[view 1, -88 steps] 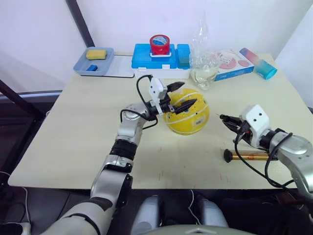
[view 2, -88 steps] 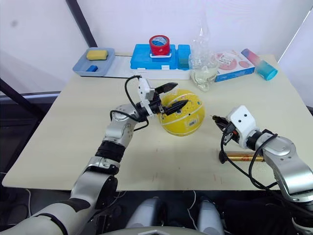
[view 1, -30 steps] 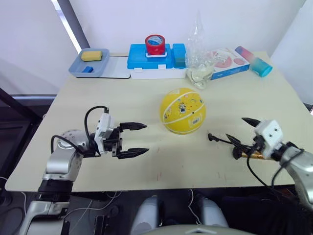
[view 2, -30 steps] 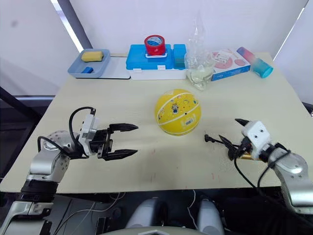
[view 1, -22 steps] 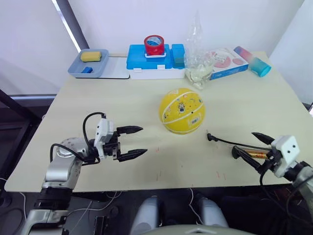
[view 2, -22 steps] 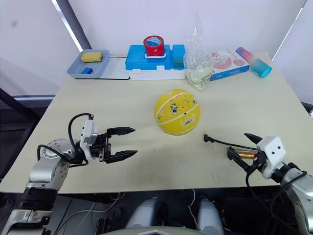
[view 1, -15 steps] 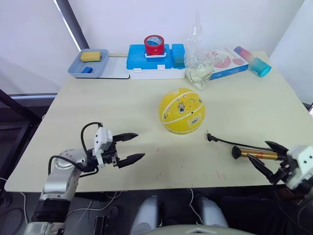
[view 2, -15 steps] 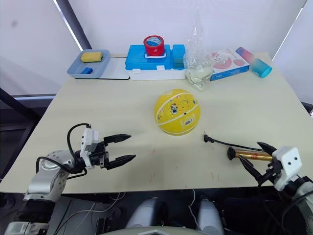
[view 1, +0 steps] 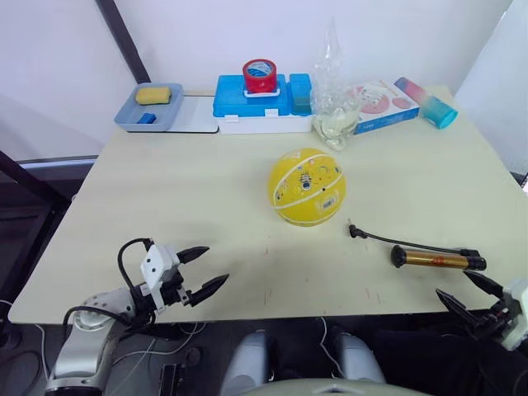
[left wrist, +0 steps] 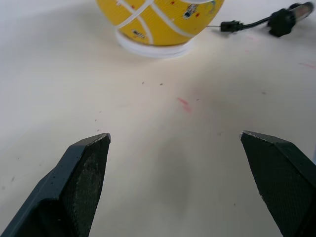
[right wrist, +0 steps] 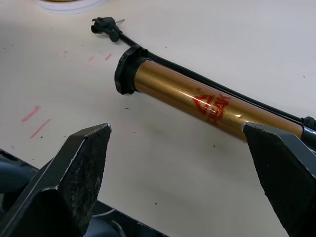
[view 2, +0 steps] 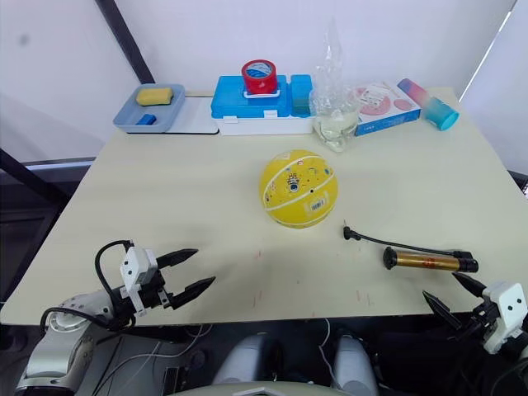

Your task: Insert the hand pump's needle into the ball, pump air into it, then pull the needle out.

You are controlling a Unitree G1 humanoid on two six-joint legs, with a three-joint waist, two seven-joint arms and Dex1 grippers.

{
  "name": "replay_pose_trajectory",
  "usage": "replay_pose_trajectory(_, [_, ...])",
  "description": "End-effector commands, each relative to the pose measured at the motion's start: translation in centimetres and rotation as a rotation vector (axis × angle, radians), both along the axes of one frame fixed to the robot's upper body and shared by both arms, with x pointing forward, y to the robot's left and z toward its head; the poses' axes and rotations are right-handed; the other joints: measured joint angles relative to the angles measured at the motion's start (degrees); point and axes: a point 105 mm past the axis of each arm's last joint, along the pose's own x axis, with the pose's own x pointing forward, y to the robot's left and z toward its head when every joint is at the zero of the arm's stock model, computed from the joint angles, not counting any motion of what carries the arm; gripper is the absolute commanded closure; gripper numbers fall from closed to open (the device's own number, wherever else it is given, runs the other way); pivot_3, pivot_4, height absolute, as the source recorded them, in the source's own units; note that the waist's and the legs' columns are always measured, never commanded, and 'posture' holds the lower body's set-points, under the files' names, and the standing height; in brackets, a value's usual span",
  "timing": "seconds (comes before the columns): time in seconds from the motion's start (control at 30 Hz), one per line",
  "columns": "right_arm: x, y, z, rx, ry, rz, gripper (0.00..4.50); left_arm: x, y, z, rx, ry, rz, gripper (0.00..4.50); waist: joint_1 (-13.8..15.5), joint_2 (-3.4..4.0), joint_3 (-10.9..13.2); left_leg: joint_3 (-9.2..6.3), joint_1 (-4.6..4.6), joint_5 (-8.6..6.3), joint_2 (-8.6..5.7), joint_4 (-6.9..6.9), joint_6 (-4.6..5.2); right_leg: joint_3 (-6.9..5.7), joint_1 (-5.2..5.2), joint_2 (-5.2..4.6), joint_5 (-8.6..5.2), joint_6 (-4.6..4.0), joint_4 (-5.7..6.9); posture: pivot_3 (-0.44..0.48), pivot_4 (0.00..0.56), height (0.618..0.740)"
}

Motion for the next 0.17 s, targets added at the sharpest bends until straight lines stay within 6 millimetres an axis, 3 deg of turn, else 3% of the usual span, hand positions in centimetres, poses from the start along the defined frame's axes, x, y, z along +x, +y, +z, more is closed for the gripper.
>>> replay_pose_trajectory(0.03, [0.09,-0.48,0.47,-0.002,-0.044,-0.003,0.04,0.3,0.35,0.62,0.04,-0.053,0.036,0.0,0.0,0.0,0.0,0.01,0.0,0.0,0.0,0.0,0.0,0.0,-0.01,0.04,0.0,0.0,0.0,0.0,0.15,0.737])
replay_pose_trajectory(0.17, [-0.02,-0.52,0.0,-0.014,-0.036,0.01,0.04,0.04,0.63,0.21,0.057,-0.047,0.037,0.0,-0.01,0.01,0.0,0.02,0.0,0.0,0.0,-0.01,0.0,0.01,-0.02,0.04,0.01,-0.01,0.0,0.0,0.15,0.737])
